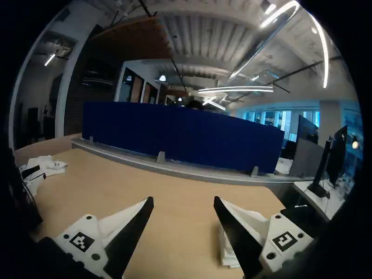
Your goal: Fold towel
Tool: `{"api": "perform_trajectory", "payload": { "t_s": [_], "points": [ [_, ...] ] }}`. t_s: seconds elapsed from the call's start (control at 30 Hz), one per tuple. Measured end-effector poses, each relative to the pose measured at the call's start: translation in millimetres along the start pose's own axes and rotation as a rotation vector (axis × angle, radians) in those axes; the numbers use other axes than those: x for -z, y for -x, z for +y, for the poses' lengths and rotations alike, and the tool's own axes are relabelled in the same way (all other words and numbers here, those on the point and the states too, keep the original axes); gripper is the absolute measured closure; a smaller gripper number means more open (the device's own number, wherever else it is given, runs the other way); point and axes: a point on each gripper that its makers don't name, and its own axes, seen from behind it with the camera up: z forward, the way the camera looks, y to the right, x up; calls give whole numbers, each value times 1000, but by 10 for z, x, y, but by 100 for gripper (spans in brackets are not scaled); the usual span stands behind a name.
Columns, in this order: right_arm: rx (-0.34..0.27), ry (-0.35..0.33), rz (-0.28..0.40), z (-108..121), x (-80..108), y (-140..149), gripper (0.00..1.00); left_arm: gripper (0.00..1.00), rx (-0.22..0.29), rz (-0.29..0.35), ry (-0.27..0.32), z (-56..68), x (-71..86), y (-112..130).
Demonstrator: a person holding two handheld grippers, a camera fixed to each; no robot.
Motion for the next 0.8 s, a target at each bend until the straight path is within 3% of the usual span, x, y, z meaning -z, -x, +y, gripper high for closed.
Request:
{"api": "perform_trajectory", "payload": {
  "t_s": [0.2,0.47,0.8],
  "points": [
    [-4,0,11,55,23,-26,0,5,3,-2,5,6,-1,14],
    [-27,26,69,317,188,-164,0,5,4,-2,5,10,-4,17],
    [-90,84,110,616,284,200,0,4,4,-2,5,6,-12,16]
  ]
}}
